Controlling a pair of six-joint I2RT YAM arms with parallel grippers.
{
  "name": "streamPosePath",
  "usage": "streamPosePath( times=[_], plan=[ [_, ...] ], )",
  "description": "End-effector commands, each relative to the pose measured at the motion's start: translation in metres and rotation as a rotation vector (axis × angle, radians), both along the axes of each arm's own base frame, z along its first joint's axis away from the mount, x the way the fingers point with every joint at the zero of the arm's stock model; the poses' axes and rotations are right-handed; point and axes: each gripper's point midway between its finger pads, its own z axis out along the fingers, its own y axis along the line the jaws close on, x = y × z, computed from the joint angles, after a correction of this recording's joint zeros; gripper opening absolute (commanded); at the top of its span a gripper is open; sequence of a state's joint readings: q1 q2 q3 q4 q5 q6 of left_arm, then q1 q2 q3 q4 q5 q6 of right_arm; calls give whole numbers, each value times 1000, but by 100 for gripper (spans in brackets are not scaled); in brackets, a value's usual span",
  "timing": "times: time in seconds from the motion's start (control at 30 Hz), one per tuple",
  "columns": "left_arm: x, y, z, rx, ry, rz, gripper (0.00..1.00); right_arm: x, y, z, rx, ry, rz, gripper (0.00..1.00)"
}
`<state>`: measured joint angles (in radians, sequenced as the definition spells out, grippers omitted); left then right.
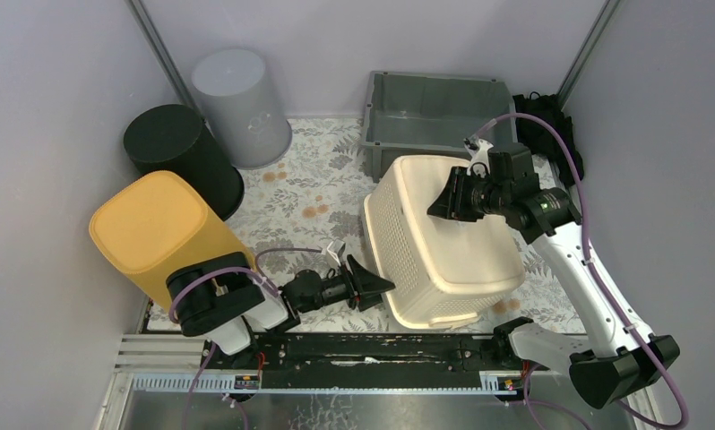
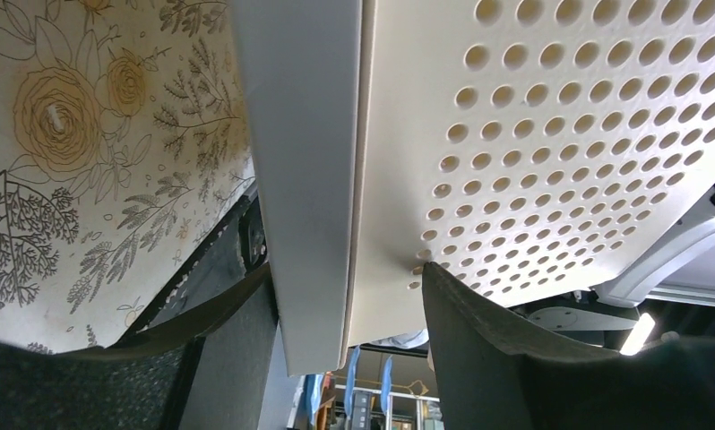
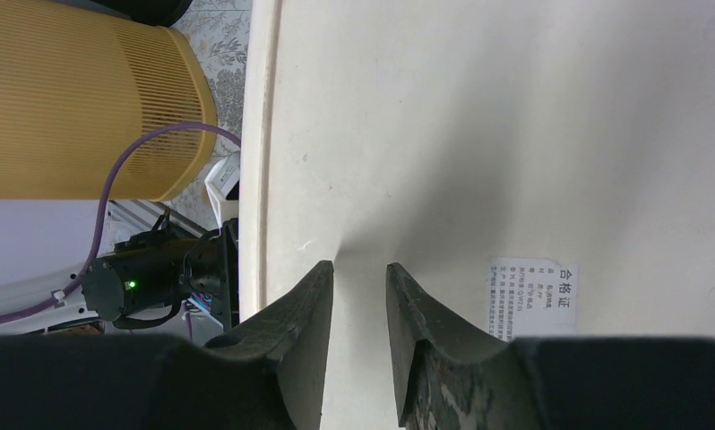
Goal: Turn the large container upside down
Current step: Turn the container upside down at the center of the board.
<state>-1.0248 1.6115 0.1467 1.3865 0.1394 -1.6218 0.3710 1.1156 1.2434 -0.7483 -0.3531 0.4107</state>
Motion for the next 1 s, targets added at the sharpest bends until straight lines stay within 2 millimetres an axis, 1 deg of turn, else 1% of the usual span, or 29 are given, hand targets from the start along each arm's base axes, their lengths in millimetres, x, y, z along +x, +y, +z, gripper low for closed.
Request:
streamPosePath(
  times=[0.0, 0.13, 0.3, 0.6, 0.97],
  plan=[
    [7, -7, 15, -6, -80, 3, 63, -9, -1, -8, -7, 11, 27, 36],
    [9, -6, 9, 45, -87, 12, 63, -11, -2, -12, -8, 15, 26, 36],
    [11, -4, 7, 67, -92, 25, 63, -13, -1, -14, -6, 22, 28, 36],
    [15, 2, -5, 127, -95, 53, 62, -14, -1, -15, -1, 21, 30, 36],
    [15, 6, -15, 156, -86, 64, 61, -15, -1, -14, 3, 18, 31, 36]
  ],
)
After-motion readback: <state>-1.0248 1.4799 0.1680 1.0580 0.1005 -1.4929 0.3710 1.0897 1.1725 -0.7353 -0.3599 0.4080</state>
